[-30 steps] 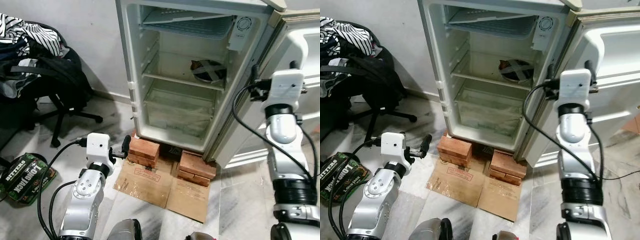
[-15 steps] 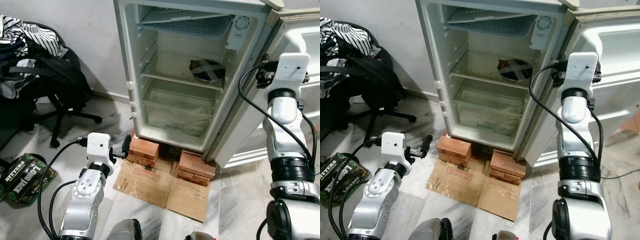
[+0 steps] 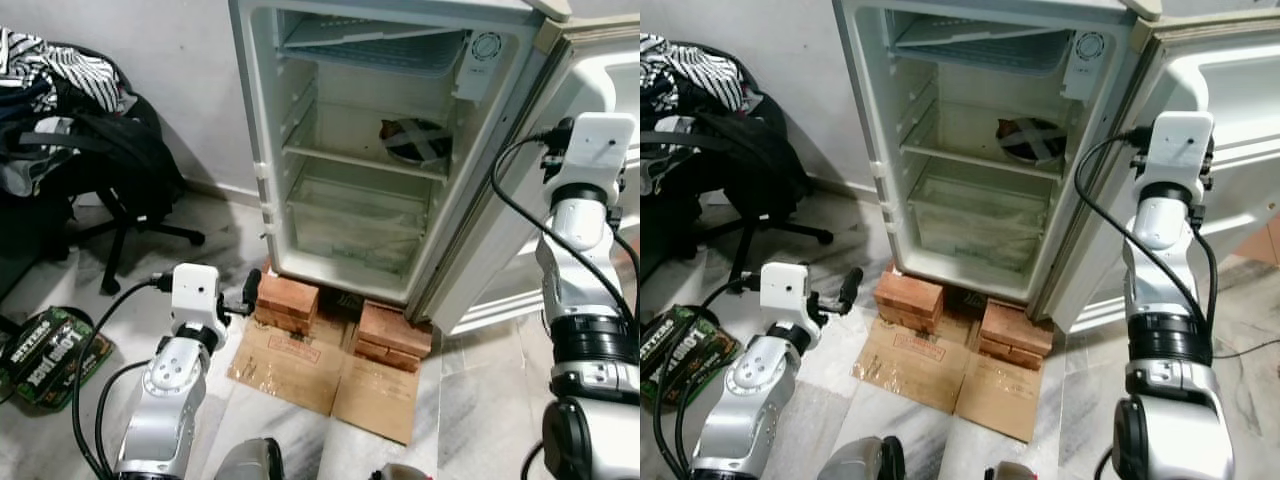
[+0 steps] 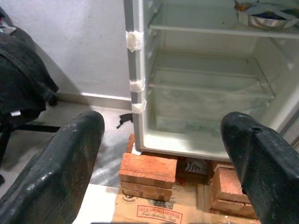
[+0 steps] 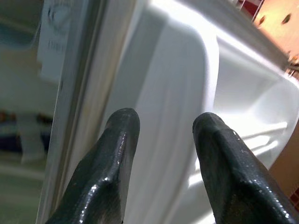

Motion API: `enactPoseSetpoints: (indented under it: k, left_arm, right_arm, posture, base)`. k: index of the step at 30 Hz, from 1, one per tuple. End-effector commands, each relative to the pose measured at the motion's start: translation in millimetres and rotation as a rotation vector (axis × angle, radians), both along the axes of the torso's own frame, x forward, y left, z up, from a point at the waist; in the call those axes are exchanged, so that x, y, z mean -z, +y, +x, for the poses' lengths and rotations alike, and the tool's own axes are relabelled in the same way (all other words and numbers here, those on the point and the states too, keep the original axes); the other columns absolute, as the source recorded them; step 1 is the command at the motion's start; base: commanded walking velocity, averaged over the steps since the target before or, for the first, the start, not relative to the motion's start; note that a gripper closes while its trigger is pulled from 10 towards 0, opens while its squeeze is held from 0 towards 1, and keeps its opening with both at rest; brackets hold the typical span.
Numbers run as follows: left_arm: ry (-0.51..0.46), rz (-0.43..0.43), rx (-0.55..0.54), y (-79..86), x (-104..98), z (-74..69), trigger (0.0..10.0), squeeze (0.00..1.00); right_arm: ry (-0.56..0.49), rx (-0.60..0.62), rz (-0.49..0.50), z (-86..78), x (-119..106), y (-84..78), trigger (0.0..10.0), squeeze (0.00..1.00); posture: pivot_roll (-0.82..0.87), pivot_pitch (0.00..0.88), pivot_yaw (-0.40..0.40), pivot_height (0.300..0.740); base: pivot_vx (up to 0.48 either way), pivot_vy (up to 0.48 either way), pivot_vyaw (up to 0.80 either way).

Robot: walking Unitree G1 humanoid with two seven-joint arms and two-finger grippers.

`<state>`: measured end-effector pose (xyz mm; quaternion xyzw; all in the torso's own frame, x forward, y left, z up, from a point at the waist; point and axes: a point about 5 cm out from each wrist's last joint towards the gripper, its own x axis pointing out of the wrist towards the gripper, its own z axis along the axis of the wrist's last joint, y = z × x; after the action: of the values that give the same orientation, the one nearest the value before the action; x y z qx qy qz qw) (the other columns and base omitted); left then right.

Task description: Restocking fridge

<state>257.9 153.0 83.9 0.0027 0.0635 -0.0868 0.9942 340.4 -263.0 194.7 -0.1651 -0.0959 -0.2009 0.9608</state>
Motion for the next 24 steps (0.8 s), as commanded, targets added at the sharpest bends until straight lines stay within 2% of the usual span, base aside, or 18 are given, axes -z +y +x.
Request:
enactPoseSetpoints:
  k: [1, 2, 4, 5, 13, 19, 22, 24]
  left_arm:
    - [-0.003, -0.001, 0.002, 2.3, -1.5, -2.2, 10.0, 0.0]
    - [-0.002, -0.007, 0.003, 2.4, -1.4, -2.2, 10.0, 0.0]
    - [-0.002, -0.01, 0.004, 2.3, -1.5, -2.2, 10.0, 0.0]
    - [-0.003, -0.01, 0.006, 1.6, -1.6, -2.2, 10.0, 0.0]
    - [-0.01, -0.008, 0.013, 1.3, -2.6, -0.7, 10.0, 0.0]
    - [-0.014, -0.019, 0.011, 1.7, -3.1, -0.4, 10.0, 0.0]
    - [-0.016, -0.032, 0.005, 1.4, -3.3, -0.4, 10.0, 0.0]
    - [-0.012, -0.029, -0.011, 2.0, -2.8, 0.1, 10.0, 0.0]
  right_arm:
    - [-0.022, -0.028, -0.002, -2.4, -4.7, 3.3, 10.0, 0.0]
    - [-0.003, -0.042, -0.007, -7.3, 1.8, 4.5, 10.0, 0.36]
    - [0.003, -0.047, -0.008, -8.9, 4.0, 5.0, 10.0, 0.36]
    - [0.015, -0.052, -0.001, -13.2, 10.2, 5.8, 10.0, 1.0]
    - [0.024, -0.157, 0.024, -18.6, 17.7, 23.1, 10.0, 1.0]
    - [0.056, -0.29, 0.039, -20.0, 24.7, 41.0, 10.0, 1.0]
    - [0.066, -0.332, 0.053, -20.0, 27.0, 45.0, 10.0, 1.0]
    - [0.083, -0.479, 0.084, -19.7, 29.4, 62.3, 10.0, 1.0]
  posture:
    - [0.02, 0.11, 0.032, 0.74]
    - [0.01, 0.11, 0.032, 0.74]
    - [0.01, 0.11, 0.032, 0.74]
    - [0.01, 0.111, 0.033, 0.74]
    - [0.01, 0.108, 0.038, 0.74]
    - [0.01, 0.103, 0.031, 0.74]
    - [0.01, 0.103, 0.03, 0.74]
    - [0.01, 0.101, 0.031, 0.74]
  base:
    - [0.0, 0.0, 0.0]
    - [0.0, -0.251, 0.0]
    - [0.0, -0.251, 0.0]
    - [0.0, -0.266, 0.0]
    - [0.0, -0.292, 0.0]
    - [0.183, -0.393, 0.0]
    - [0.182, 0.0, 0.0]
    - [0.0, 0.0, 0.0]
